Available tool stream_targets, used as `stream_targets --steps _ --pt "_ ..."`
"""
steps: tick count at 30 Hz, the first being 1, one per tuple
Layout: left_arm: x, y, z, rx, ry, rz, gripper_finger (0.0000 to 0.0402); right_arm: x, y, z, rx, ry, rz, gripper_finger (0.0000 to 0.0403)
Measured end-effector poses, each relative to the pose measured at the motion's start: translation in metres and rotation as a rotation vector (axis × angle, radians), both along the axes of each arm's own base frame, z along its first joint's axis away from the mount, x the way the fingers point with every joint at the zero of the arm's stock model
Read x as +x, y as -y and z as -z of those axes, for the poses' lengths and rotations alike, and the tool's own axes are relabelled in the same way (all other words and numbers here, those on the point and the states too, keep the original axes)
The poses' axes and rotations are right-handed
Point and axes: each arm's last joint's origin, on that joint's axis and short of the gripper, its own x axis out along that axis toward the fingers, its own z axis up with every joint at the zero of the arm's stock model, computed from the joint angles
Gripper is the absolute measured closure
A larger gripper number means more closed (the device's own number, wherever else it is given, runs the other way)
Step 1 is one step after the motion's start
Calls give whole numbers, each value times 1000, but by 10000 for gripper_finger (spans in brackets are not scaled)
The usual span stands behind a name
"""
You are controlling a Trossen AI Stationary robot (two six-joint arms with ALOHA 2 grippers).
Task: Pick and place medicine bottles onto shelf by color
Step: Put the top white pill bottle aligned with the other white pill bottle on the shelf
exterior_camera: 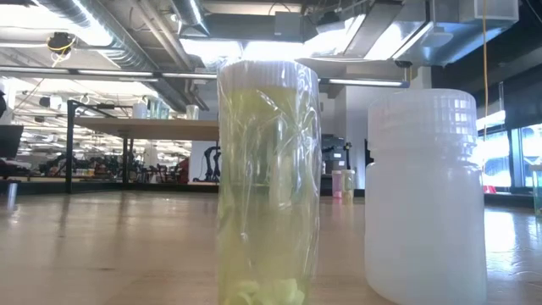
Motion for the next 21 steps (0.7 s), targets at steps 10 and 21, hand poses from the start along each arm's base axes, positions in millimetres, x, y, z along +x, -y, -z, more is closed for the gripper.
stream_targets --steps 10,21 --pt "16 45 50 -250 -102 18 182 0 0 0 0 0 0 249" --pt "30 90 105 -466 -35 -24 182 0 0 0 0 0 0 249"
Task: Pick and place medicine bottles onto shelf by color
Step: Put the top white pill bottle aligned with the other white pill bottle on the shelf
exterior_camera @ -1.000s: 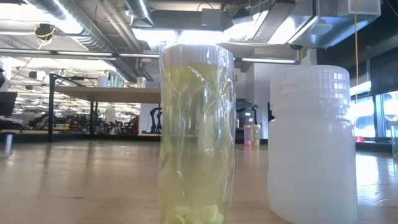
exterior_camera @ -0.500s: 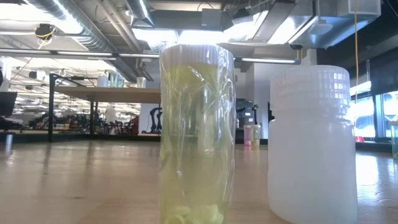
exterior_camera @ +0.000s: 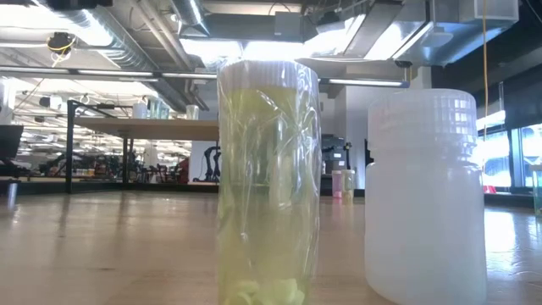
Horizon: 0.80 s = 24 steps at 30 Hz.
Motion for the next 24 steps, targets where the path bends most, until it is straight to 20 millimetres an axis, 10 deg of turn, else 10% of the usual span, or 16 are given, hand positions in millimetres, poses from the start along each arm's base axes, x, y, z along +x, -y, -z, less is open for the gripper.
stream_targets --steps 24 --pt "-16 43 34 16 92 114 182 -9 -9 15 216 -197 -238 249"
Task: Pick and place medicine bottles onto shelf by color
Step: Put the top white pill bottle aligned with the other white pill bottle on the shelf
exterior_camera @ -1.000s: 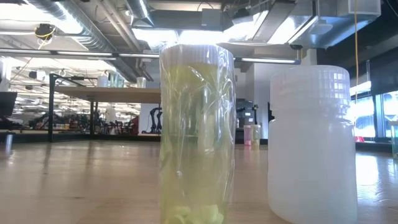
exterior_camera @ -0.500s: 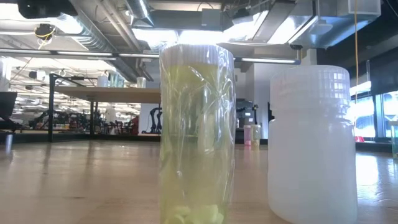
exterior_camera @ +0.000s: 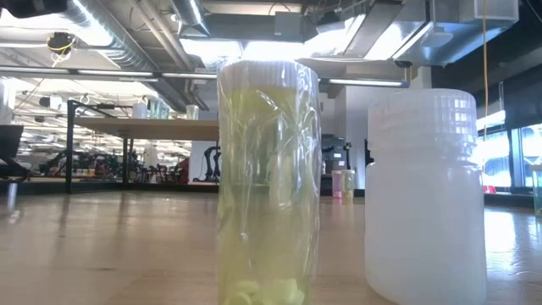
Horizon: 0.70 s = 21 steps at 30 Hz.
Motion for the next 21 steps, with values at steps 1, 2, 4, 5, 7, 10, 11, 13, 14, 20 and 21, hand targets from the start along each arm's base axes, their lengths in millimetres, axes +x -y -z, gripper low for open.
stream_targets --steps 1,2,4,5,7,10,11,13,14,20,21 --pt "-1 1 0 11 3 14 182 -2 -1 2 31 -28 -23 249" --pt "-2 2 0 22 5 27 182 -3 -2 3 50 -55 -46 249" --pt "-4 4 0 37 8 53 182 -5 -6 6 61 -86 -69 249" --pt "-5 5 0 43 9 66 182 -5 -8 7 60 -92 -72 249" --pt "-7 7 0 60 12 94 182 -6 -12 10 57 -109 -84 249" --pt "-9 10 0 80 15 132 182 -5 -20 13 44 -119 -115 249" --pt "-10 11 0 84 17 138 182 -4 -23 15 36 -124 -128 249" --pt "-12 12 0 91 20 145 182 -1 -30 21 29 -139 -141 249" --pt "-13 13 0 95 22 148 182 1 -33 24 27 -148 -146 249" --pt "-17 16 0 99 26 173 182 15 -43 47 55 -202 -113 249" --pt "-17 17 0 99 26 176 182 17 -44 50 72 -211 -107 249"
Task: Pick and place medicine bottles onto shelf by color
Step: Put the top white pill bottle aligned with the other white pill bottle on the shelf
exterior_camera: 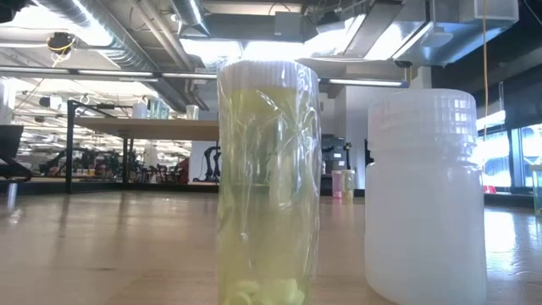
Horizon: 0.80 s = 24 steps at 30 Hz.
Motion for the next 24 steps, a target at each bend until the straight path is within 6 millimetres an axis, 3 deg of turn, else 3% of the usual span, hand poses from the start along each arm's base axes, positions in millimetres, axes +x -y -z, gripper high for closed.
stream_targets --steps 7,18,24 --pt "-1 1 0 -2 0 6 182 8 -4 15 42 -55 -27 249" --pt "-1 1 0 -8 -1 1 182 6 -4 17 43 -94 -48 227" --pt "-1 1 0 -9 -1 0 182 5 -5 17 75 -108 -47 259"
